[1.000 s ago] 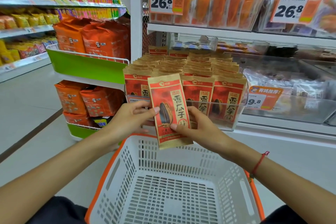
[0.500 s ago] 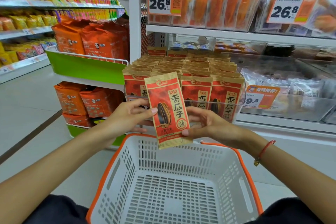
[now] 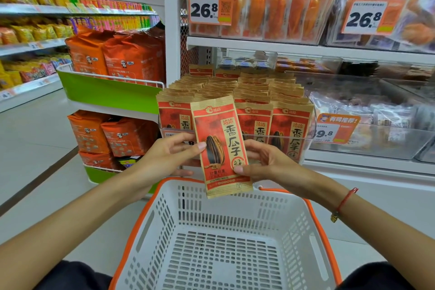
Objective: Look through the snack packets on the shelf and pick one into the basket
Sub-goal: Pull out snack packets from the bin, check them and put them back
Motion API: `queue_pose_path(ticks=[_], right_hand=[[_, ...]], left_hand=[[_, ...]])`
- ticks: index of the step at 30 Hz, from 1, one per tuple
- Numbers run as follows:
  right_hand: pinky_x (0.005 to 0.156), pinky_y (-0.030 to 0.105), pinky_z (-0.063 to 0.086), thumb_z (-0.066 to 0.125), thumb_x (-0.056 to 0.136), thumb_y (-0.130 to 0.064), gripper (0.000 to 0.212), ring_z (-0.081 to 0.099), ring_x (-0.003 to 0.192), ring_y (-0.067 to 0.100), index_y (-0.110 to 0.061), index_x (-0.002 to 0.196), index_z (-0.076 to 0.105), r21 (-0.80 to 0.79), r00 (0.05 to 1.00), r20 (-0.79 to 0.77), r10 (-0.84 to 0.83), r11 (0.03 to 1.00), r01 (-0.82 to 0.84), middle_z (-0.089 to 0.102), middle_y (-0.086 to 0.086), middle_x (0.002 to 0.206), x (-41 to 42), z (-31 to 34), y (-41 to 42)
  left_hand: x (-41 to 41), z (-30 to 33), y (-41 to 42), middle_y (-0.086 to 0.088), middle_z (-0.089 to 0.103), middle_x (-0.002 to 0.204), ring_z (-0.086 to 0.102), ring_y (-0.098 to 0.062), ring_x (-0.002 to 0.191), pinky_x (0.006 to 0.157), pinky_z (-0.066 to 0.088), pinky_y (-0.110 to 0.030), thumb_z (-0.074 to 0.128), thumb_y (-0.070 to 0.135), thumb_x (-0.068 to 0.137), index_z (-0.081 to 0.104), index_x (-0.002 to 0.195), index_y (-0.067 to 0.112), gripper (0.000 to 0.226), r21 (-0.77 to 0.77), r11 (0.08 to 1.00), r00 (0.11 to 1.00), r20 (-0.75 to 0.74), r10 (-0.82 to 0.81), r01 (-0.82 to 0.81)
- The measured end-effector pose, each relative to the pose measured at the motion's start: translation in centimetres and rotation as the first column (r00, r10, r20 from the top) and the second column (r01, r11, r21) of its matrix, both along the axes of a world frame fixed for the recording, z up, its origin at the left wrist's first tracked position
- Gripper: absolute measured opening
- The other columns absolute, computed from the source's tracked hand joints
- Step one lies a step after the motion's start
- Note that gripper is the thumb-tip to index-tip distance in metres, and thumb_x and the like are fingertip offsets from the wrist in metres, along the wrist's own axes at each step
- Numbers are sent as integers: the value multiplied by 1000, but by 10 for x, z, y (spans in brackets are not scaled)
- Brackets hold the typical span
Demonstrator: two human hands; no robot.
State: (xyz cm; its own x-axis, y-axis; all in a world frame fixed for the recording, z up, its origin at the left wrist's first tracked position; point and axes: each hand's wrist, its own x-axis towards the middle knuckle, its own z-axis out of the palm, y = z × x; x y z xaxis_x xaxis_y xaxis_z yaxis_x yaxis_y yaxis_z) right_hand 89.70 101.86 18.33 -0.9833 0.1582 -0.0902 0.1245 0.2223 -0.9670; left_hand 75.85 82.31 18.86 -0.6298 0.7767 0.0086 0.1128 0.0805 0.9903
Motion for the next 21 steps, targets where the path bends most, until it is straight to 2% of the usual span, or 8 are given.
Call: queue_pose_path(ticks=[5, 7, 10, 14, 17, 19, 21], right_hand=[[104, 54, 44, 76, 79, -16, 61, 65, 113, 26, -11, 131, 45, -94, 999, 35, 32, 995, -28, 68, 6, 121, -1, 5, -6], [106, 51, 43, 72, 77, -13, 61, 63, 116, 26, -19, 132, 47, -111, 994, 65, 94, 990, -86, 67, 6, 124, 0, 7, -11], [106, 45, 44, 66, 73, -8, 56, 62, 117, 24, -20, 126, 52, -148, 984, 106, 146, 980, -129, 67, 6, 123, 1, 5, -16], [97, 33, 52, 64, 69, -5, 55, 66, 107, 19, -18, 121, 54, -168, 990, 77, 120, 980, -106, 71, 3, 113, 4, 7, -17], [95, 35, 54, 71, 67, -11, 56, 67, 104, 19, -20, 119, 55, -83, 993, 77, 85, 993, -79, 71, 3, 110, 4, 8, -20], [96, 45, 52, 81, 67, -17, 63, 65, 106, 26, -13, 123, 52, 53, 996, 75, 46, 997, -50, 66, 10, 116, 2, 8, -26], [90, 44, 54, 86, 70, -17, 68, 67, 95, 28, -5, 124, 45, 123, 997, 75, -13, 992, 4, 65, 12, 109, -2, 7, -30]], left_hand=[[4, 1, -1, 14, 75, 100, 69, 0, 95, 65, 56, -15, 62, 36, 90, 66, 111, 36, 22, 10, 1000, 1000, -5, 13, -13], [8, -1, 2, 17, 75, 96, 69, 3, 92, 65, 56, -15, 65, 33, 89, 68, 107, 36, 19, 27, 998, 999, -13, 53, -52], [13, -2, 5, 19, 74, 93, 69, 5, 87, 63, 56, -14, 71, 29, 85, 70, 103, 36, 20, 66, 991, 993, -27, 117, -115], [14, -2, 7, 11, 71, 100, 70, 0, 85, 58, 51, -13, 76, 26, 81, 69, 110, 30, 30, 70, 983, 973, -145, 177, -169], [14, -3, 8, 10, 70, 97, 70, -4, 84, 58, 52, -15, 78, 24, 80, 67, 103, 29, 26, 59, 983, 962, -204, 181, -173], [15, -2, 10, 9, 71, 97, 70, -5, 87, 57, 52, -14, 76, 21, 82, 69, 97, 24, 17, 47, 987, 958, -234, 163, -156], [19, 3, 11, 8, 72, 99, 72, -7, 84, 58, 54, -15, 71, 23, 87, 71, 97, 24, 10, 37, 992, 972, -202, 123, -118]])
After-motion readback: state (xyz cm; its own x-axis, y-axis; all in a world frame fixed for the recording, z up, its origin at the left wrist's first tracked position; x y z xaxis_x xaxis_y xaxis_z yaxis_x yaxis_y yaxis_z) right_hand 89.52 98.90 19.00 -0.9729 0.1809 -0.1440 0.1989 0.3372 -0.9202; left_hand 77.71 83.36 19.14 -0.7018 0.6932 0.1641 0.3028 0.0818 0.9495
